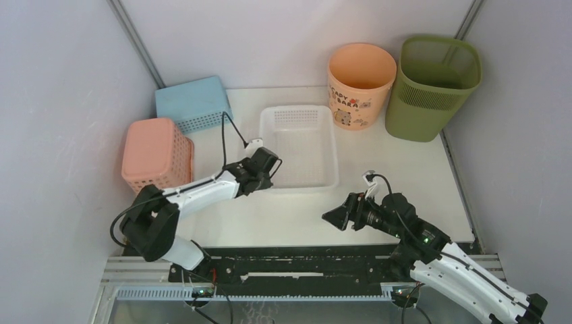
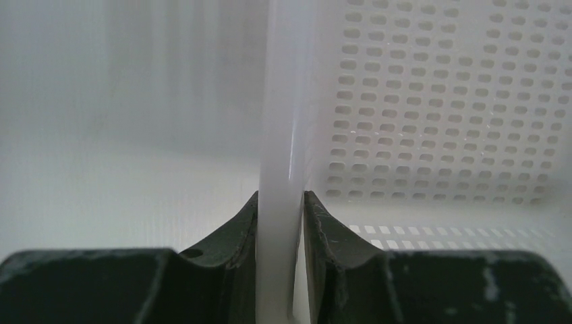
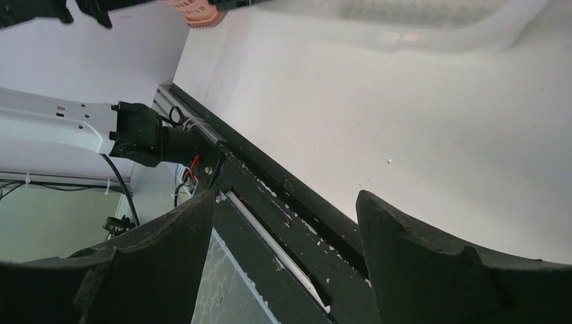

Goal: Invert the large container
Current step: Move the container to the center of the board.

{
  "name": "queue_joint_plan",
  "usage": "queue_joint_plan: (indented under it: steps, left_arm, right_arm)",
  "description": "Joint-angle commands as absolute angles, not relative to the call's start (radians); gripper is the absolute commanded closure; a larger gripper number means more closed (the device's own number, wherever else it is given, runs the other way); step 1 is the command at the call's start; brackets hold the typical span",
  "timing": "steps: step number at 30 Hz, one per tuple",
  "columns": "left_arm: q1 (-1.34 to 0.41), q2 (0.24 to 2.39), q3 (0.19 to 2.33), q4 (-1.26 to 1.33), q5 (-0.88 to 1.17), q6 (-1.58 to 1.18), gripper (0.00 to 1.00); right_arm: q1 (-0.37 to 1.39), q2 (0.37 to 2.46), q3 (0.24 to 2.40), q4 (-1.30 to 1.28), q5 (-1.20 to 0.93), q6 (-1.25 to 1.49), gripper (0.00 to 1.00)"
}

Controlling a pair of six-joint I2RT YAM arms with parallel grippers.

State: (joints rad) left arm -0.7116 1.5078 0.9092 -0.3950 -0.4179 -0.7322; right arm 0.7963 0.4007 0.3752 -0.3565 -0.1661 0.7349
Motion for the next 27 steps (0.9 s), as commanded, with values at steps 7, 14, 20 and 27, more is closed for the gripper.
queue_joint_plan:
  steps: [7, 14, 20, 27]
  left_arm:
    - [-0.904, 1.316, 0.743, -0.55, -0.495, -0.816, 1.0]
    - [-0.983, 1.182, 0.655, -0.647, -0.512, -0.951, 1.0]
    - [-1.056, 1.069, 0.58, -0.696, -0.509, -1.073, 1.0]
    - [-1.098, 1.029, 0.531, -0.719, -0.521, -1.139, 0.63]
  right_arm:
    - [0.77, 0.39, 0.463, -0.395, -0.17, 0.685, 0.15]
    - [0.754, 0.398, 0.503, -0.437, -0.169, 0.656, 0.15]
    - [0.733, 0.416, 0.509, -0.435, -0.18, 0.646, 0.15]
    - [0.713, 0.458, 0.509, -0.405, -0.214, 0.638, 0.15]
